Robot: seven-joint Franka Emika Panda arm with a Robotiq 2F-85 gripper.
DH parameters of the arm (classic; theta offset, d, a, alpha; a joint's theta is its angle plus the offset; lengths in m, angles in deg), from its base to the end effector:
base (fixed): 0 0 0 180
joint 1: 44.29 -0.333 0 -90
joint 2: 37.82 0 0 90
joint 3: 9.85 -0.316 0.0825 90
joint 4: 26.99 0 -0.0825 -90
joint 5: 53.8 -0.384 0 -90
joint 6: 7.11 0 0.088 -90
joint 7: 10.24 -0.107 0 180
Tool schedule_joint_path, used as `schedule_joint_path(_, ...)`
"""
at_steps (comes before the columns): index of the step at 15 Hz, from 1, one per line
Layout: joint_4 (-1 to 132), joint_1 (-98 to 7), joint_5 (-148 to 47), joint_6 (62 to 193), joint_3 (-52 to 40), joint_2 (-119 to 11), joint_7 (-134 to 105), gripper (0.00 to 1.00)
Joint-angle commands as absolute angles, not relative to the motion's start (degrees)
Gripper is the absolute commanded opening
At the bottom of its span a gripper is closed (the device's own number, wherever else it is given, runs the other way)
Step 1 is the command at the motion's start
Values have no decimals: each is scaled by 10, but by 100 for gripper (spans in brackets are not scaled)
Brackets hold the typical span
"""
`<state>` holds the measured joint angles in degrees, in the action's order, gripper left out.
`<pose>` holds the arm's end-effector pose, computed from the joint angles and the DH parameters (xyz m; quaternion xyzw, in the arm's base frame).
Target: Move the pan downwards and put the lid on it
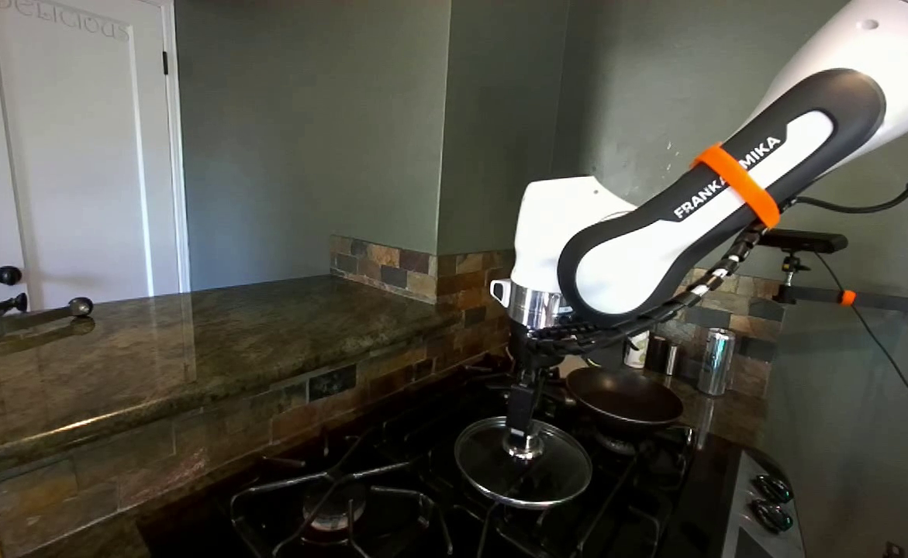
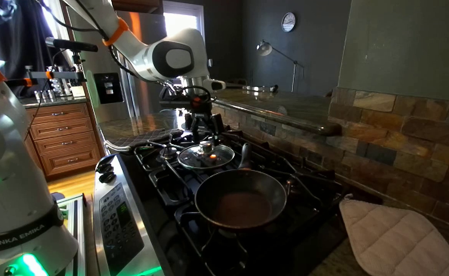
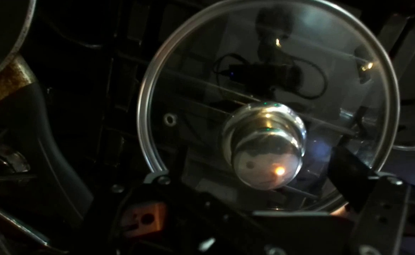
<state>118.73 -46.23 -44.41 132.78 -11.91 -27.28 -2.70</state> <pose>0.4479 0.0309 0.3451 0.9845 0.1600 0.0389 0.0598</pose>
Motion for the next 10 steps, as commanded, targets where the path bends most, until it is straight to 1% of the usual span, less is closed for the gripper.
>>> schedule_joint_path(1, 1177, -468, -458, 1333, -118, -294, -21, 88)
schedule_joint_path(2, 1176, -467, -457, 1334, -118, -296, -22, 74)
schedule_joint_path(3, 1175, -467, -457, 1334, -118, -298, -23, 68)
schedule_joint_path(4, 1175, -466, -455, 1335, -119, -299, -24, 57)
schedule_joint_path(6, 1174, -466, -453, 1335, -119, -301, -26, 43)
schedule_joint_path(7, 1174, -466, -452, 1335, -119, -301, -27, 34)
schedule_joint_path(8, 1173, -466, -451, 1335, -119, -301, -27, 27)
schedule_joint_path(9, 1173, -465, -451, 1335, -119, -300, -27, 23)
schedule_joint_path(10, 1173, -465, -450, 1335, -119, -301, -27, 23)
